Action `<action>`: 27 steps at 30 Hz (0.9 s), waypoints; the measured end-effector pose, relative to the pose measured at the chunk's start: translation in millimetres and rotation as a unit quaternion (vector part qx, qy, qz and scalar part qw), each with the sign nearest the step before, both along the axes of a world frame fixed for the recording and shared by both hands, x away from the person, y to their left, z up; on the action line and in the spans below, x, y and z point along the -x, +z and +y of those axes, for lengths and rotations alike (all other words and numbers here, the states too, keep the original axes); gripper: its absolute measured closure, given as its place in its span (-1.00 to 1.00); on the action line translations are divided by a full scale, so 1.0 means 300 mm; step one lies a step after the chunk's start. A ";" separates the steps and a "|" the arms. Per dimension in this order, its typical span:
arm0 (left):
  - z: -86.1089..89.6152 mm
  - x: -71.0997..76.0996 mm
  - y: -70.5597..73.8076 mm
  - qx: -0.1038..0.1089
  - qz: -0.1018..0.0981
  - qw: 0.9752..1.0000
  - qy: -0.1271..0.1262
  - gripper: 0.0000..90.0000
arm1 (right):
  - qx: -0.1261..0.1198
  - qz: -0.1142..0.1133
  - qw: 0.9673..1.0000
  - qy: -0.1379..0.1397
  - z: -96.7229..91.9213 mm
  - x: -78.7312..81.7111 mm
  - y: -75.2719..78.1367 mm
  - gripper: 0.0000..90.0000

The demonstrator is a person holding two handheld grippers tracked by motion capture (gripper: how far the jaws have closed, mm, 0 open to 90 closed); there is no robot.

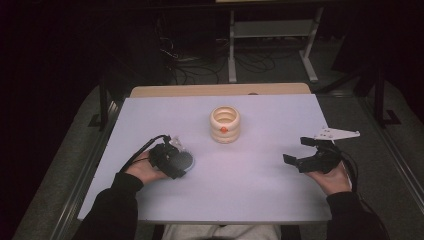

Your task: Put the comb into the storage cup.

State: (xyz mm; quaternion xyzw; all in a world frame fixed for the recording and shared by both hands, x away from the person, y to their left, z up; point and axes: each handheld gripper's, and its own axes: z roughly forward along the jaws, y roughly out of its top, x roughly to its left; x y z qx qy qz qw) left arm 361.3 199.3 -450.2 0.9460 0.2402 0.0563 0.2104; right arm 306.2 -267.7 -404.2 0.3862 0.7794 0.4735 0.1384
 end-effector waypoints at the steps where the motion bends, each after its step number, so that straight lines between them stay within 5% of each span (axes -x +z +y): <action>1: -0.001 -0.002 0.000 0.001 0.003 1.000 0.002 -0.57 | 0.000 0.000 1.000 0.000 0.000 0.000 0.000 -1.00; 13: -0.008 -0.002 0.006 -0.013 0.003 1.000 -0.008 -0.56 | -0.012 0.001 1.000 0.001 -0.005 0.000 0.002 -1.00; 27: 0.004 -0.004 0.044 0.004 -0.001 1.000 -0.006 -0.56 | -0.015 0.004 1.000 0.001 -0.007 -0.003 0.000 -1.00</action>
